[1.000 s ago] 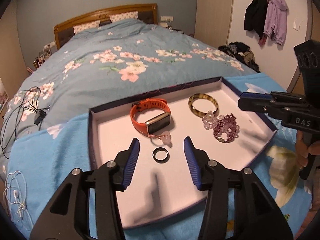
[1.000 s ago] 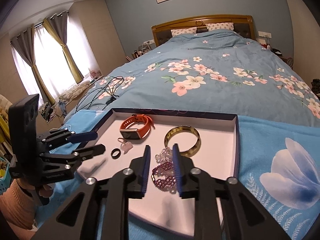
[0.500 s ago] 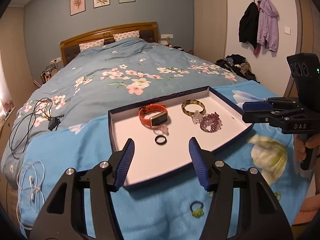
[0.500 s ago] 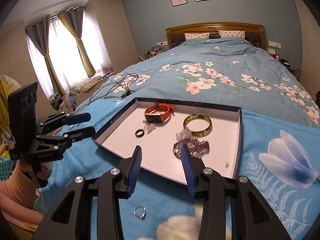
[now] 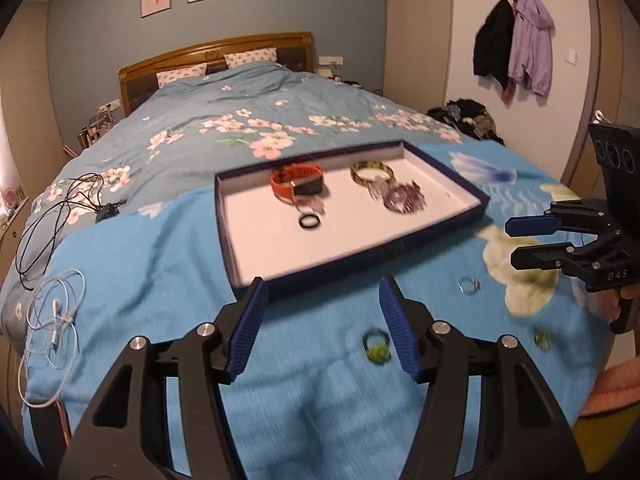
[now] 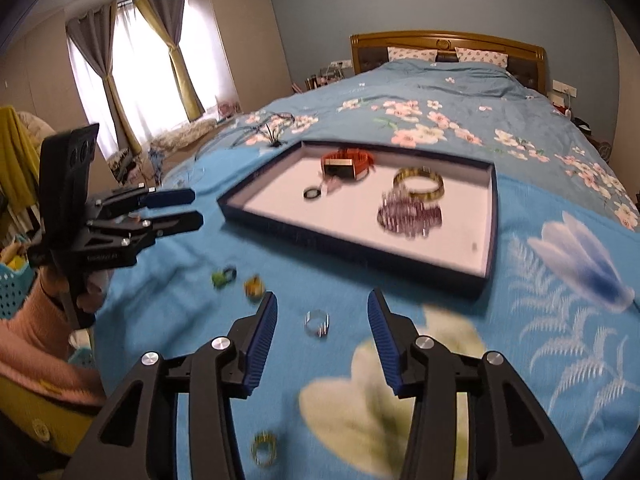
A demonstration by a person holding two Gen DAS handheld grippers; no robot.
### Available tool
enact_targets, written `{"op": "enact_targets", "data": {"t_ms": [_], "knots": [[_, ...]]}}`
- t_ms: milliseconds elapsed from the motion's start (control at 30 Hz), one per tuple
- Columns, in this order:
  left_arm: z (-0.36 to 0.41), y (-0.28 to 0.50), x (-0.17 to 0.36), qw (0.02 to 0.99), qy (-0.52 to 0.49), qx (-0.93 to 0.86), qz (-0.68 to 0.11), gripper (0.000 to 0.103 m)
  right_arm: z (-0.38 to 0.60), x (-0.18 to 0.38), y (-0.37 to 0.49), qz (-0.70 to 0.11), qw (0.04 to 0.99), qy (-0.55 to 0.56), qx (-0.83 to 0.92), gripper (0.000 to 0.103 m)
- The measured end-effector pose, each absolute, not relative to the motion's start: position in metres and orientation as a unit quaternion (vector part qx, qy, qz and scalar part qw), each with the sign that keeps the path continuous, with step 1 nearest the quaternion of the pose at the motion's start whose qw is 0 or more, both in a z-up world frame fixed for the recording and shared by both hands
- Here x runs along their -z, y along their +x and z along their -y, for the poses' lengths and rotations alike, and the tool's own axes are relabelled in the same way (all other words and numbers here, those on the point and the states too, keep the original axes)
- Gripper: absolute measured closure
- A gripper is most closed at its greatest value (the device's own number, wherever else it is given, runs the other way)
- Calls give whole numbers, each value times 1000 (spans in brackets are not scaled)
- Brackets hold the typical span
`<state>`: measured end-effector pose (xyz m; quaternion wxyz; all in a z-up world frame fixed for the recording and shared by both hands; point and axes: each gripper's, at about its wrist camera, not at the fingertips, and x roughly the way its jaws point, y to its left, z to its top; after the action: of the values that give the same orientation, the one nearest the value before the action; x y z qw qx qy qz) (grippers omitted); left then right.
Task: Organize jewelry
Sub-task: 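Move both grippers back over the bed toward the remaining jewelry, then grasp the green bead chain with the right gripper while the left gripper grasps the green-stone ring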
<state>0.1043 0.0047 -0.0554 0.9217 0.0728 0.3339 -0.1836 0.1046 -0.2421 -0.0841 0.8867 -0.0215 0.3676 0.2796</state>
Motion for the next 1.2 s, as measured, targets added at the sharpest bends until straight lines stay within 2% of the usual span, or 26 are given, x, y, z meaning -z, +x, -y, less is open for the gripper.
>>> {"op": "enact_targets", "data": {"t_ms": [200, 633, 733, 800, 933, 1000, 1200], "knots": [[8, 95, 75, 907, 82, 200, -361, 46, 247, 101, 77, -387, 878, -15, -281, 55], [24, 90, 93, 895, 90, 205, -385, 46, 237, 114, 32, -401, 866, -52, -295, 56], [24, 90, 95, 894, 88, 205, -389, 46, 233, 118, 29, -403, 865, -63, -294, 60], [25, 91, 97, 892, 88, 205, -392, 47, 231, 118, 28, -399, 866, -70, -293, 70], [25, 94, 99, 889, 87, 203, -402, 50, 230, 118, 30, -399, 869, -73, -285, 79], [26, 95, 101, 887, 86, 204, -406, 53, 233, 118, 31, -399, 870, -70, -281, 87], [28, 100, 103, 882, 83, 209, -414, 58, 236, 118, 33, -398, 873, -65, -276, 93]]}}
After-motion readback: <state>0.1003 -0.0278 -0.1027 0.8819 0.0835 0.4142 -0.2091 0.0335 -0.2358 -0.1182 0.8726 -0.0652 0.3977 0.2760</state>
